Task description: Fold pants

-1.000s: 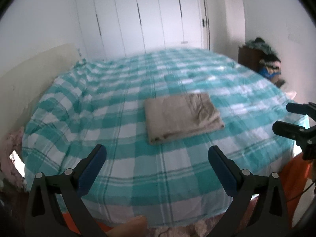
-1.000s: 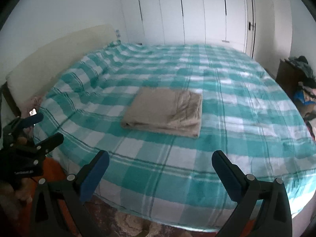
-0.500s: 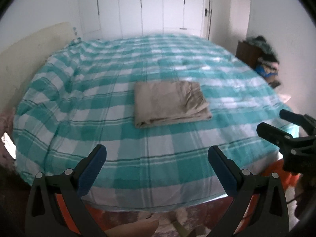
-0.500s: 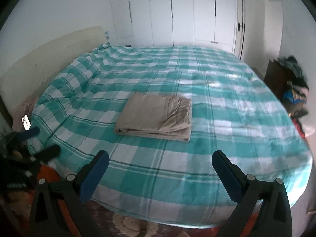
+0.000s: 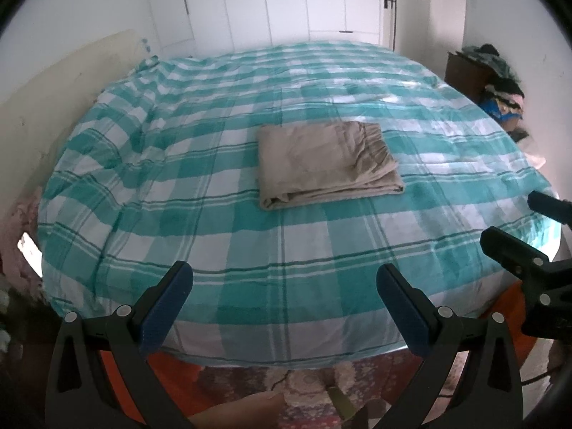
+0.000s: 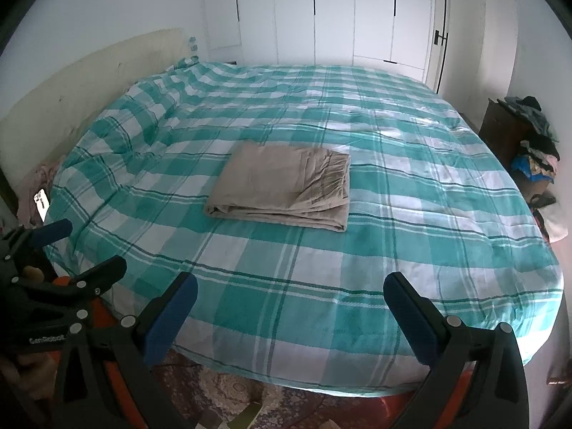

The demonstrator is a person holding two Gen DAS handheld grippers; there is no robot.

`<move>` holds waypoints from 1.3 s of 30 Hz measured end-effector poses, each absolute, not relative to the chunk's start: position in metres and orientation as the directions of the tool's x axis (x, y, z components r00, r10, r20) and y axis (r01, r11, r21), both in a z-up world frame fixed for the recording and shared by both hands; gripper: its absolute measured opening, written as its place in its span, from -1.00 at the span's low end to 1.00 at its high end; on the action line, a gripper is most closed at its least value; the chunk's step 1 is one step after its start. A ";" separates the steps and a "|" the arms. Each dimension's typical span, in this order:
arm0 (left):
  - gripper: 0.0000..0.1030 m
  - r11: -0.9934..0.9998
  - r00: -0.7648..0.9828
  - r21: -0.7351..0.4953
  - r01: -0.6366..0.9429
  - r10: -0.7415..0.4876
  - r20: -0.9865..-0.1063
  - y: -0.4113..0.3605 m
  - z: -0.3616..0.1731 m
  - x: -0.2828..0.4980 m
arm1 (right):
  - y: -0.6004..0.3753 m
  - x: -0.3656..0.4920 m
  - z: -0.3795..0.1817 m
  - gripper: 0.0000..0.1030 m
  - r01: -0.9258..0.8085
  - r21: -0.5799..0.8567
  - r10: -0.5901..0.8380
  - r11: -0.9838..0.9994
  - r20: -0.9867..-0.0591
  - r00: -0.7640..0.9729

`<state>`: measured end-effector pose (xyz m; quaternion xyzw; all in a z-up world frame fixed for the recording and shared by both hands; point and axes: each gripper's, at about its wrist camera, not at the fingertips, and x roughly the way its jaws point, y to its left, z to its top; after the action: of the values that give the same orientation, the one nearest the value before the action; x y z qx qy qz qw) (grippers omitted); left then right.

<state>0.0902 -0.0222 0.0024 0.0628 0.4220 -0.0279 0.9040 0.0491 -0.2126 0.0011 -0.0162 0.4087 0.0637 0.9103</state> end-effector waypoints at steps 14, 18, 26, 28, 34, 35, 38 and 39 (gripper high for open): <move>0.99 0.987 0.644 0.130 0.098 0.036 -0.764 -0.024 -0.001 0.092 | -0.206 0.052 -0.002 0.99 -0.141 0.004 0.094 0.990 -0.763 0.640; 0.99 0.985 0.651 0.144 0.100 0.044 -0.757 -0.026 0.000 0.093 | -0.206 0.052 -0.002 0.99 -0.143 0.004 0.095 0.990 -0.761 0.641; 0.99 0.982 0.658 0.161 0.097 0.058 -0.751 -0.026 0.002 0.093 | -0.208 0.053 -0.003 0.99 -0.142 0.002 0.094 0.990 -0.762 0.641; 0.99 0.982 0.659 0.165 0.097 0.061 -0.750 -0.027 0.002 0.094 | -0.208 0.053 -0.003 0.99 -0.142 0.003 0.094 0.990 -0.763 0.640; 0.99 0.982 0.659 0.165 0.097 0.061 -0.750 -0.027 0.002 0.094 | -0.213 0.054 -0.007 0.99 -0.140 0.002 0.091 0.990 -0.768 0.634; 0.99 0.982 0.659 0.164 0.097 0.061 -0.750 -0.027 0.002 0.094 | -0.214 0.054 -0.008 0.99 -0.140 0.000 0.090 0.990 -0.768 0.634; 0.99 0.982 0.658 0.163 0.097 0.060 -0.751 -0.027 0.002 0.094 | -0.213 0.054 -0.008 0.99 -0.140 0.001 0.091 0.990 -0.767 0.635; 0.99 0.982 0.658 0.163 0.097 0.059 -0.750 -0.027 0.002 0.094 | -0.213 0.054 -0.008 0.99 -0.140 0.001 0.091 0.990 -0.767 0.636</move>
<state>0.0936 -0.0270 0.0019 0.0948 0.4133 -0.0104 0.9056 0.0539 -0.2135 -0.0079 -0.0291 0.4221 0.0638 0.9038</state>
